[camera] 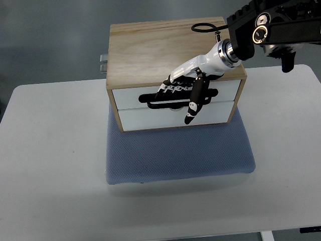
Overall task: Open wood drawer with right hand
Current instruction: 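Hook the handle with the right fingers and pull the drawer toward the robot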
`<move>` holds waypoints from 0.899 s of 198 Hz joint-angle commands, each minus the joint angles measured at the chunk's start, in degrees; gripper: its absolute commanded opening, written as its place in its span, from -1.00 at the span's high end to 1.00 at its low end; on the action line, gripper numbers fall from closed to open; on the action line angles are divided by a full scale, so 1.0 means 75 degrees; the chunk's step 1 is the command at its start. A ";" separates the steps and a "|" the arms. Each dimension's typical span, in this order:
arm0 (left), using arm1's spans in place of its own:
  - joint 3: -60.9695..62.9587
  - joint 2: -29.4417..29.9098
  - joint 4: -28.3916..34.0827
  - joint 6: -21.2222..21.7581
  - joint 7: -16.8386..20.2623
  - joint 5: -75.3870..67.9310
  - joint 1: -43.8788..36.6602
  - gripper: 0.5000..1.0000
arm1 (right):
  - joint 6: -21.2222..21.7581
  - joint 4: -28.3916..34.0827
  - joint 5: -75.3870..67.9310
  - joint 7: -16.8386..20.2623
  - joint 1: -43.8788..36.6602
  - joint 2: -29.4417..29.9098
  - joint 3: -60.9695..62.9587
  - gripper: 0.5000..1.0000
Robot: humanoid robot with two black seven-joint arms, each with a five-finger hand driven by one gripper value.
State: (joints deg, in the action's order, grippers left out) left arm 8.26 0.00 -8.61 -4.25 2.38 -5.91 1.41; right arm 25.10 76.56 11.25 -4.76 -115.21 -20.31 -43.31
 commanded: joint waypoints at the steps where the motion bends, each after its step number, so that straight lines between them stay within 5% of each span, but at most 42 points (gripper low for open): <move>1: 0.0000 0.0000 0.0000 0.0005 0.0000 0.0003 0.0000 -1.00 | -0.0089 -0.0001 0.0000 0.0072 0.0081 0.0001 -0.0014 -0.73; 101: 0.0000 0.0000 0.0000 -0.0007 0.0000 0.0003 0.0000 -1.00 | 0.0204 0.0081 0.0000 0.0131 0.0139 -0.0011 -0.0108 -0.73; 178: 0.0000 0.0000 0.0000 -0.0007 0.0000 0.0003 0.0000 -1.00 | 0.1320 0.0386 0.0012 0.0119 -0.0013 -0.0280 -0.0096 -0.74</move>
State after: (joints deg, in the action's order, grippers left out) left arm 8.26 0.00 -8.61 -4.27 2.37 -5.89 1.41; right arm 33.57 78.87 11.31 -3.79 -115.08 -22.14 -44.12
